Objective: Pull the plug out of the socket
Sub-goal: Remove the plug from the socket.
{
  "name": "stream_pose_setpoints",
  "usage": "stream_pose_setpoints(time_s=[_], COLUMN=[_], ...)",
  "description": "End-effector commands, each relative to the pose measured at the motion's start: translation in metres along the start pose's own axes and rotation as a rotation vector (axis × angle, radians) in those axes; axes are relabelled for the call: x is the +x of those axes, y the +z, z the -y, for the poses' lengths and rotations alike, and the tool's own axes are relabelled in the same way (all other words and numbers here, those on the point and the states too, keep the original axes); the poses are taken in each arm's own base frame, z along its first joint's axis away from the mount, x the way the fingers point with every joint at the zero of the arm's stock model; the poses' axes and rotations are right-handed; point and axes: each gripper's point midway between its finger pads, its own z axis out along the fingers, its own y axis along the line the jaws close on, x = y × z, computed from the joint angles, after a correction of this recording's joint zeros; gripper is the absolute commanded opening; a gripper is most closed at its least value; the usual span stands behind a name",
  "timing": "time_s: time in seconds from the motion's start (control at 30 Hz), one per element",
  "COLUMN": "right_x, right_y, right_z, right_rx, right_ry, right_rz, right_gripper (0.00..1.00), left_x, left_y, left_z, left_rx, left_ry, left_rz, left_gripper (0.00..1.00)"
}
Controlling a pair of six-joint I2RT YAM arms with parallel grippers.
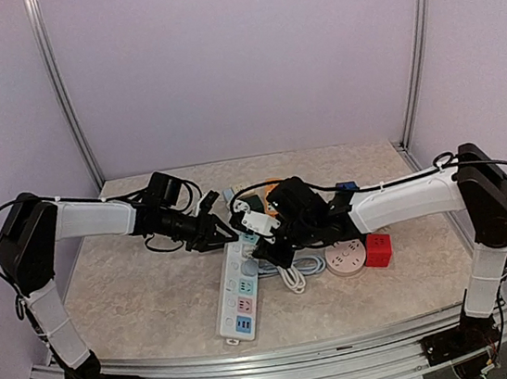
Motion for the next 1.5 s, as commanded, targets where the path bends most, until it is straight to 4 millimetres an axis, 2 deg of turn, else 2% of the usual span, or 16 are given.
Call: stream_pose_setpoints(time_s=[0.0,0.27,0.5,0.73,1.07,1.47], right_x=[-0.010,-0.010,-0.022,-0.029,-0.021,-0.018], right_y=[-0.011,-0.013,-0.017,-0.025,-0.021,-0.025], right_z=[0.000,0.000,0.007,0.022,0.025,0.021], right_rx=[0.088,0.125,0.127,0.016,-0.075,-0.037], right_ry=[-0.014,-0.027,0.006,0.132,0.187,0.157], right_rz=[0.018,0.009,0.027,0.100,0.104,0.096], right_gripper=[0.00,0.00,0.00,0.00,0.00,0.00], left_x=[-0.012,-0.012,-0.011,-0.007,-0.004,-0.008], left_y=[-0.004,-0.004,-0.002,0.001,0.005,0.002], left_z=[0.012,0.009,0.013,0.021,0.028,0.012], left_rx=[0.057,0.054,0.066,0.067,0.065,0.041], left_ry=[0.007,0.002,0.019,0.053,0.091,0.030], left_rz=[0.009,0.005,-0.002,-0.016,-0.032,-0.020], left_gripper=[0.00,0.00,0.00,0.00,0.00,0.00])
